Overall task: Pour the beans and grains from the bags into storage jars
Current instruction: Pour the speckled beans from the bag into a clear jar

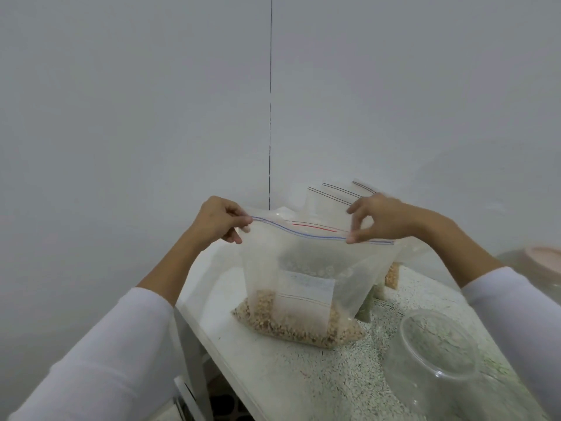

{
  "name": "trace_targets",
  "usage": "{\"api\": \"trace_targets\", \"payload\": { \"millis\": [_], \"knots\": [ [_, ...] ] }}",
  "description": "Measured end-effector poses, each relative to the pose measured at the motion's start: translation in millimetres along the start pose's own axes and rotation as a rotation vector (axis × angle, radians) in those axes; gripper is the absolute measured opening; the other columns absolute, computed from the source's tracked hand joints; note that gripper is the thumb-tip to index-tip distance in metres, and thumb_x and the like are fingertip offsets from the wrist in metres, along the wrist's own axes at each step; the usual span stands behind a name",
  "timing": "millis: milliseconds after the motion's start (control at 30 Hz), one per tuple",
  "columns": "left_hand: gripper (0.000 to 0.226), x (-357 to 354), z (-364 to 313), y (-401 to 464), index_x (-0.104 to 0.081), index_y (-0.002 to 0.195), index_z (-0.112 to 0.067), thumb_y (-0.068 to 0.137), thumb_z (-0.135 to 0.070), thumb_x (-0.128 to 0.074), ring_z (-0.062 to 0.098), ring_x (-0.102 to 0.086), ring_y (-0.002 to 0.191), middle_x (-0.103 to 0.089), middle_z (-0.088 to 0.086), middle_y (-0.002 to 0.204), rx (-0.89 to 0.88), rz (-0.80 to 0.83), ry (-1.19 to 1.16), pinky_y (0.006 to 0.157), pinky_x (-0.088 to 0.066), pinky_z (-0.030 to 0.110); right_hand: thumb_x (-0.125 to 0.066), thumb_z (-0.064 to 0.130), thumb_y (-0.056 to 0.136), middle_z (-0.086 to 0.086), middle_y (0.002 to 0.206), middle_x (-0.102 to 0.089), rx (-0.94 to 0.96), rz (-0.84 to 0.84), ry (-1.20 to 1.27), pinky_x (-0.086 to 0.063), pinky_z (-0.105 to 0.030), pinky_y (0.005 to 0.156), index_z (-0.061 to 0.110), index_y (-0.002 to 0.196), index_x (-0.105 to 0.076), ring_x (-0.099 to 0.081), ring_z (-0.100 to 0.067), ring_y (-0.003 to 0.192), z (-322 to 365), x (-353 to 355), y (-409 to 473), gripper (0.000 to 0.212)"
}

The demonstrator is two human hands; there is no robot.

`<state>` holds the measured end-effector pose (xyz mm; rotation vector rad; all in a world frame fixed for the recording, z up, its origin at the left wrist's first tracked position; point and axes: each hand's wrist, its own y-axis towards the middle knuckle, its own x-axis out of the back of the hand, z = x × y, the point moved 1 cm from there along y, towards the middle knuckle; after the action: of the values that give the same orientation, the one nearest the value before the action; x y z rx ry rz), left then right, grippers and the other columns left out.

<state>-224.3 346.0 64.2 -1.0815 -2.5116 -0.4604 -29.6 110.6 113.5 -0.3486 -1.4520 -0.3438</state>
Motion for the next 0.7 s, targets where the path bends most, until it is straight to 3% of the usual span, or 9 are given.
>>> {"api": "trace_targets", "payload": {
  "millis": [67,267,333,400,433,567,700],
  "knots": [
    [0.007,-3.0,-1.9,-1.3,-0.070,0.081,0.003,0.082,-0.005,-0.071,0.012,-0.054,0.039,-0.071,0.012,0.072,-0.025,-0.042,0.011,0.049,-0.046,0.024,-0.067,0.052,0.078,0.006,0.138,-0.047,0.092,0.018,0.181,-0.030,-0.034,0.106,0.022,0.085,-0.072,-0.041,-0.013,0.127,20.4,0.5,6.0,0.031],
    [0.010,-15.5,-17.3,-7.3,-0.072,0.078,0.003,0.081,-0.007,-0.072,0.004,-0.038,0.041,-0.071,0.012,0.070,-0.099,-0.026,-0.072,0.048,-0.036,0.017,-0.065,0.053,0.081,0.005,0.126,-0.054,0.163,0.063,0.230,-0.038,-0.033,0.100,0.016,0.088,-0.070,-0.050,-0.014,0.116,73.9,-11.3,38.6,0.037],
    [0.011,-22.1,-21.9,-8.6,-0.072,0.080,0.004,0.081,-0.006,-0.072,0.001,-0.041,0.040,-0.069,0.015,0.070,-0.119,-0.030,-0.087,0.047,-0.034,0.014,-0.066,0.046,0.084,0.004,0.097,-0.061,0.164,0.078,0.239,-0.043,-0.022,0.080,0.020,0.078,-0.066,-0.056,-0.010,0.091,86.2,-11.6,45.2,0.027],
    [0.010,-26.6,-23.4,-8.9,-0.071,0.080,0.006,0.081,-0.004,-0.072,0.000,-0.045,0.043,-0.067,0.013,0.066,-0.136,-0.042,-0.106,0.047,-0.035,0.012,-0.067,0.032,0.087,0.007,0.065,-0.052,0.149,0.039,0.257,-0.034,-0.012,0.053,0.016,0.075,-0.070,-0.047,-0.003,0.062,94.4,-10.1,47.6,0.020],
    [0.009,-27.6,-23.0,-9.1,-0.071,0.080,0.005,0.081,-0.004,-0.072,0.000,-0.048,0.046,-0.067,0.010,0.065,-0.143,-0.045,-0.116,0.050,-0.036,0.012,-0.069,0.025,0.086,0.008,0.059,-0.050,0.132,0.000,0.282,-0.032,-0.011,0.048,0.012,0.076,-0.072,-0.044,-0.004,0.056,95.7,-9.4,48.5,0.017],
    [0.007,-27.6,-16.8,-8.9,-0.070,0.076,-0.002,0.078,-0.007,-0.075,0.007,-0.059,0.064,-0.067,0.005,0.068,-0.142,-0.052,-0.184,0.069,-0.047,0.018,-0.073,0.020,0.079,0.001,0.062,-0.059,0.091,-0.077,0.379,-0.039,-0.023,0.060,0.013,0.069,-0.071,-0.051,-0.010,0.062,95.7,-11.7,48.1,0.012],
    [0.010,-27.5,-21.0,-5.0,-0.070,0.069,-0.002,0.074,-0.006,-0.078,0.006,-0.061,0.059,-0.066,0.005,0.062,-0.126,-0.131,-0.204,0.066,-0.049,0.011,-0.074,0.026,0.079,0.000,0.061,-0.058,0.071,-0.068,0.349,-0.038,-0.025,0.059,0.005,0.078,-0.072,-0.051,-0.011,0.059,90.5,-14.5,46.1,0.021]
  ]
}}
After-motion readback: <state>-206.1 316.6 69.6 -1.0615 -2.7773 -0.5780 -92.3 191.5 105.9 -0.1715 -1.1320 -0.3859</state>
